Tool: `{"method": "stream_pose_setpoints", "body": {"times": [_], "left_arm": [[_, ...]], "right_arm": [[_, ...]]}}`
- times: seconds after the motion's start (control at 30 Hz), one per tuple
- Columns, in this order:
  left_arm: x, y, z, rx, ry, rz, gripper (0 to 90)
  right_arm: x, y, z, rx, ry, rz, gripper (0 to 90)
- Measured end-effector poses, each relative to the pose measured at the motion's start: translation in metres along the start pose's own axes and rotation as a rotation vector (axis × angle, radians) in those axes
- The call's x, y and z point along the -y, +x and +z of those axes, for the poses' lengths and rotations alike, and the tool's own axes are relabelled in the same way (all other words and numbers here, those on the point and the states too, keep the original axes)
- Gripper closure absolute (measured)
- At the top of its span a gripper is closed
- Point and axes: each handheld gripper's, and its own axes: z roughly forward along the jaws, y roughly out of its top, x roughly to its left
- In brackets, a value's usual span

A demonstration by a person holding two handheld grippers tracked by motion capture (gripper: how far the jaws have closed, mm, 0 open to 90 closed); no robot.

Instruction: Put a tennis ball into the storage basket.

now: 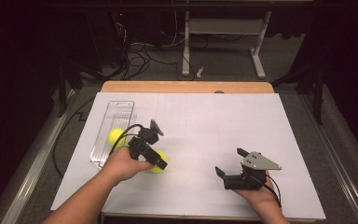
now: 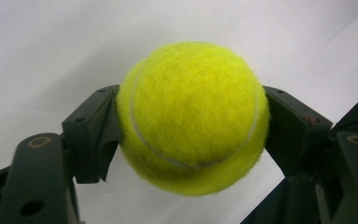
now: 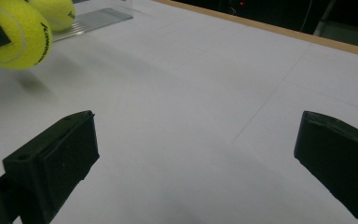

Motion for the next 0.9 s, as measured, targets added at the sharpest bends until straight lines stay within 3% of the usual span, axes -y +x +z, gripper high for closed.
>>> {"method": "stream_pose_setpoints", "body": {"times": [0.5, 0.9], "left_arm": [[0.007, 0.007, 0.002, -0.02, 0.029, -0.012, 26.9], [0.01, 0.012, -0.007, 0.0, 0.03, -0.031, 26.9]], "right_arm": [[0.015, -0.022, -0.021, 0.049, -0.055, 0.067, 0.3], [0.018, -0.019, -0.024, 0.042, -0.069, 0.037, 0.3]]}}
